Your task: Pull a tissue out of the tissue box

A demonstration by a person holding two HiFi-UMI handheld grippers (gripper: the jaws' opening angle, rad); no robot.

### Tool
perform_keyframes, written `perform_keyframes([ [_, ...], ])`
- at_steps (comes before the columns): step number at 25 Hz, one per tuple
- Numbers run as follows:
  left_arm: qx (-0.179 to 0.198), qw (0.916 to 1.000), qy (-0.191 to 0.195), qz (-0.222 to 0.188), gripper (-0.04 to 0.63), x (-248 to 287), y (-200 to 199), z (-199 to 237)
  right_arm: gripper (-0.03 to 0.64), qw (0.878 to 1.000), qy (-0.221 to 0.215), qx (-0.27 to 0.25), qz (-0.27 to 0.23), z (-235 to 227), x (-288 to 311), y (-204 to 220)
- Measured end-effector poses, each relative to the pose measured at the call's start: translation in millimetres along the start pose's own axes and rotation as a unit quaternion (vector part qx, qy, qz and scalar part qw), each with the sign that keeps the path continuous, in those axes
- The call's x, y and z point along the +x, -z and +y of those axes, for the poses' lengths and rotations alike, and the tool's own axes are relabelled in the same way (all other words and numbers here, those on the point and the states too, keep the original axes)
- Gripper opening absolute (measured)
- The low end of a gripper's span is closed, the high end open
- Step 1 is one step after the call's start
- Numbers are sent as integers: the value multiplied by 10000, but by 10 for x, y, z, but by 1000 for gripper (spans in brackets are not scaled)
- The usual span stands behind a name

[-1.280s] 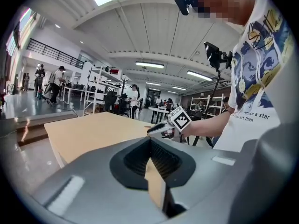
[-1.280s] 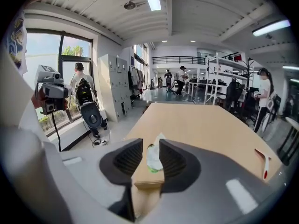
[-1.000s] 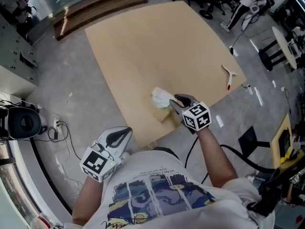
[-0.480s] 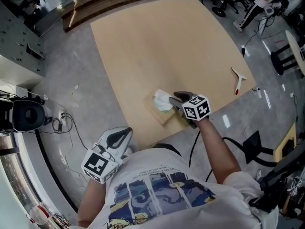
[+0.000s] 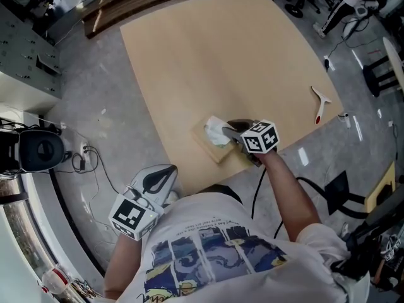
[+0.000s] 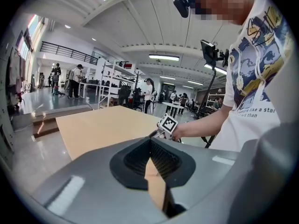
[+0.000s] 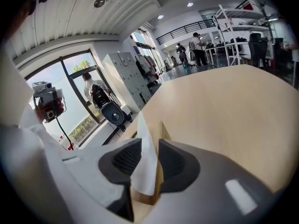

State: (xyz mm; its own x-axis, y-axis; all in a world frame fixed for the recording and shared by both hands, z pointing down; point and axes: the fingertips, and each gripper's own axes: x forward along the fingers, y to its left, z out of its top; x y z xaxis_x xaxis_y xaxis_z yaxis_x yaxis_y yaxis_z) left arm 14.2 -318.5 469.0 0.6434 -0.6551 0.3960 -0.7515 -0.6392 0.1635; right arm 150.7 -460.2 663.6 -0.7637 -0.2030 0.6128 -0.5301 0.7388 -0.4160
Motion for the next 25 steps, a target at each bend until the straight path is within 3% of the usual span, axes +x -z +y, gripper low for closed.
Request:
perform_keyframes([
  [7,37,10000,-56,-51,6,-74,-28,26,6,9996,112,-249,10,63,-40,-15],
  [25,151,9994,140,-262,6,-546,55,38,3,9910,894,-971,-229,495,-229,-229],
])
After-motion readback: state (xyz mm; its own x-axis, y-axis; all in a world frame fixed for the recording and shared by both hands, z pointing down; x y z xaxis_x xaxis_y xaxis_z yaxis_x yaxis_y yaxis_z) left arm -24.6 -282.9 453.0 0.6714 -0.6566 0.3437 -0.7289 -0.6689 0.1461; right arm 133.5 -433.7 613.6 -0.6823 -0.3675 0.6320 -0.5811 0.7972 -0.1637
